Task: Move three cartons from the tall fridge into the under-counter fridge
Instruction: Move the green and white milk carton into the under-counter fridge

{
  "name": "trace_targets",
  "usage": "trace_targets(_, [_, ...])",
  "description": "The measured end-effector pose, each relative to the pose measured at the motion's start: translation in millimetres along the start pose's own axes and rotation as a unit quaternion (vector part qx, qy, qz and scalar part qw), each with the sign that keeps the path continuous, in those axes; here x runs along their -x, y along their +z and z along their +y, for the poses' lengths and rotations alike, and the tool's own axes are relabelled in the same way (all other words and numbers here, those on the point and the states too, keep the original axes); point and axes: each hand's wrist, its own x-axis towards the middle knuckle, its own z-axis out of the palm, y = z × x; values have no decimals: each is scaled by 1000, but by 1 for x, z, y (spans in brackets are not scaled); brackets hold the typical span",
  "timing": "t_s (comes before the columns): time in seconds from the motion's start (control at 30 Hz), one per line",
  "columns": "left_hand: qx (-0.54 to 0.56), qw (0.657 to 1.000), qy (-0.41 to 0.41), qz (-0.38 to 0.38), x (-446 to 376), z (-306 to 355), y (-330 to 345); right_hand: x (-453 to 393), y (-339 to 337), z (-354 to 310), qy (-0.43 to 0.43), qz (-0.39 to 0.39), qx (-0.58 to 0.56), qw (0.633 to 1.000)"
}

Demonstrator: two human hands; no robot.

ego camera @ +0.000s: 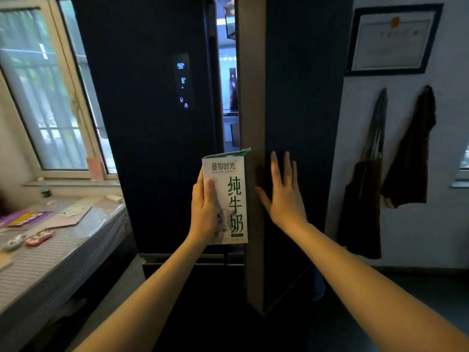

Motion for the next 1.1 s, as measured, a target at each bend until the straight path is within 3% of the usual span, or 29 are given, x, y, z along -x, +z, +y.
trace_targets(0.57, [-12,1000,-9,5,-149,-72,-94,-107,154,-48,102,-8,83,991])
trace_targets(0.77, [-6,1000,-22,-20,-180,-94,-103,-127,179,-44,122,2,95,988])
trace_targets(0.97, [-1,999,-30,-31,-200,-112,-108,-147,198,-31,121,-46,100,986])
trace_targets(1.1, [0,999,-31,-32,-209,-124,-110,-150,211,-30,131,-22,133,982])
